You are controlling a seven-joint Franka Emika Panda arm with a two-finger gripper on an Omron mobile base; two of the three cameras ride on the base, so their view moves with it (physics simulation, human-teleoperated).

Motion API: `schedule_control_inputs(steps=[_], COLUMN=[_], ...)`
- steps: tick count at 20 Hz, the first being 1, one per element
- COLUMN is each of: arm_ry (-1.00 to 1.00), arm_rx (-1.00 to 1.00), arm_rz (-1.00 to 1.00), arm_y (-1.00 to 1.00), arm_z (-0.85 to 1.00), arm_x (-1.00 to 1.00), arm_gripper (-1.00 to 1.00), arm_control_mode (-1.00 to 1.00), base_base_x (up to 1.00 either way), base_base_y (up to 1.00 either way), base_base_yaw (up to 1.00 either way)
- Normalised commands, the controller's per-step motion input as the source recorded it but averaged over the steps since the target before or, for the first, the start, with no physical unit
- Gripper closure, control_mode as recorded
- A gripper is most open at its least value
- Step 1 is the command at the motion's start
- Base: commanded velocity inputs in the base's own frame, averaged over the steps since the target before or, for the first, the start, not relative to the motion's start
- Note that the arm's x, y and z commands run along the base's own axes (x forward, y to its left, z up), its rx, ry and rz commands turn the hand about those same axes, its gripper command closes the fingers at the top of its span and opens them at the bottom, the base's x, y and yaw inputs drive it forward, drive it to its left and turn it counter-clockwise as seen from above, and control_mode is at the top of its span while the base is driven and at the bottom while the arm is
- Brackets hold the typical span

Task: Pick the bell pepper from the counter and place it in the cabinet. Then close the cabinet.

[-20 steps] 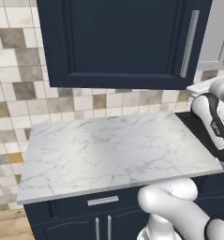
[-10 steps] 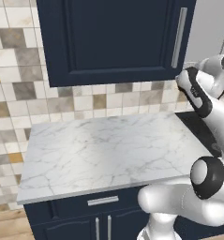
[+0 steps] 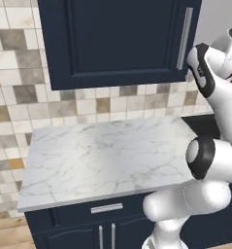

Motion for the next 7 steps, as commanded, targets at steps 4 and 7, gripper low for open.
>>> schedule_control_inputs(steps=[4, 7], arm_ry=[-0.69, -0.99], arm_rx=[-0.22, -0.28], arm_rz=[0.04, 0.14], arm_y=[0.0, 0.0], arm_z=[-0.64, -0.18], arm_x=[-0.23, -1.0], arm_gripper=[-1.0, -1.0], arm_control_mode=[-1.0, -1.0], base_base_x=[0.0, 0.0], base_base_y=[0.0, 0.0], base_base_yaw=[0.0, 0.0])
